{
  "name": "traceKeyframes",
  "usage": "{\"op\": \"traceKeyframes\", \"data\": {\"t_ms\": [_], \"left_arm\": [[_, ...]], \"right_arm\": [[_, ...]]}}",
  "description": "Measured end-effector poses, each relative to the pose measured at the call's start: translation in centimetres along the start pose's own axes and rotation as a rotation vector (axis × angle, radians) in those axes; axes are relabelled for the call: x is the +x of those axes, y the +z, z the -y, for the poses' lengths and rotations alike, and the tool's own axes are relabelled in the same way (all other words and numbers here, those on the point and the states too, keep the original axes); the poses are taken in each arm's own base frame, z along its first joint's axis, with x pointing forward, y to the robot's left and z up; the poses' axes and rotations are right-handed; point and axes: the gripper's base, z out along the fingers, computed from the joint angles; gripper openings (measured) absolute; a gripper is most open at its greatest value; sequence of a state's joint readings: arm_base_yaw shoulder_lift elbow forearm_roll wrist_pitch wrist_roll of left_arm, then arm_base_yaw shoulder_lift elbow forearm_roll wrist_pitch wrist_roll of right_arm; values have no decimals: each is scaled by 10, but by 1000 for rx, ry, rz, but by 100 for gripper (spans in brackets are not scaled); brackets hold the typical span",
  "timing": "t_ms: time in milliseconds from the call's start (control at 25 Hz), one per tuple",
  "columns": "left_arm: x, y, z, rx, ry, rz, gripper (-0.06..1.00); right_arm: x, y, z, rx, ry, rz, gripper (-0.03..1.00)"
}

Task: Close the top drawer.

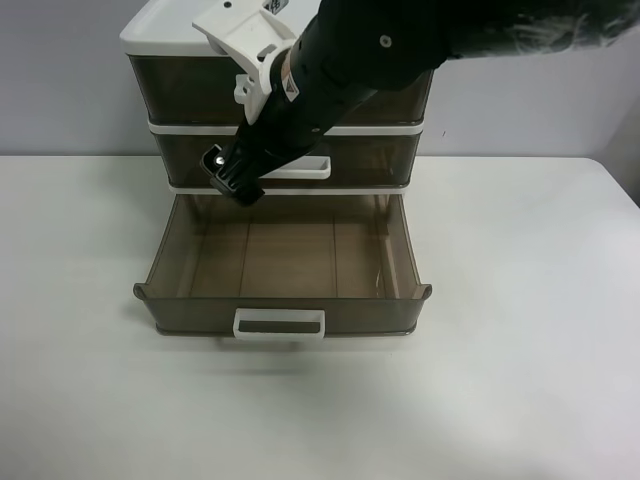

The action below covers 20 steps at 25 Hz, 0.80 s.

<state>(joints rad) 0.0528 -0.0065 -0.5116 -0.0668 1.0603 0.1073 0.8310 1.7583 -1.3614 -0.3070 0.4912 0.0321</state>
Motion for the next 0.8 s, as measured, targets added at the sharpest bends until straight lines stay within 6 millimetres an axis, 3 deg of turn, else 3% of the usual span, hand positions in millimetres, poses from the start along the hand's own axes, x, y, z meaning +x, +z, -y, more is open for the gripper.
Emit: {"op": "traceKeyframes", "data": {"t_ms": [120,240,320,480,600,800], "left_arm": [[0,0,0,0,0,0,99],[0,0,0,0,0,0,99],[0,0,0,1,0,0,99],[0,0,0,1,0,0,99],[0,0,0,1,0,0,99],[0,0,0,1,0,0,99]], "right_arm": [[3,0,3,-15,7,-19,99],[-2,-17,2,-38,-22,-8,99],[-8,-45,-1,-53,-41,18,99],[-14,-119,-3,-87,-34,49,99],[-1,-167,2,-100,-16,-2,99],[30,-223,11,-81,-11,-125,99]]}}
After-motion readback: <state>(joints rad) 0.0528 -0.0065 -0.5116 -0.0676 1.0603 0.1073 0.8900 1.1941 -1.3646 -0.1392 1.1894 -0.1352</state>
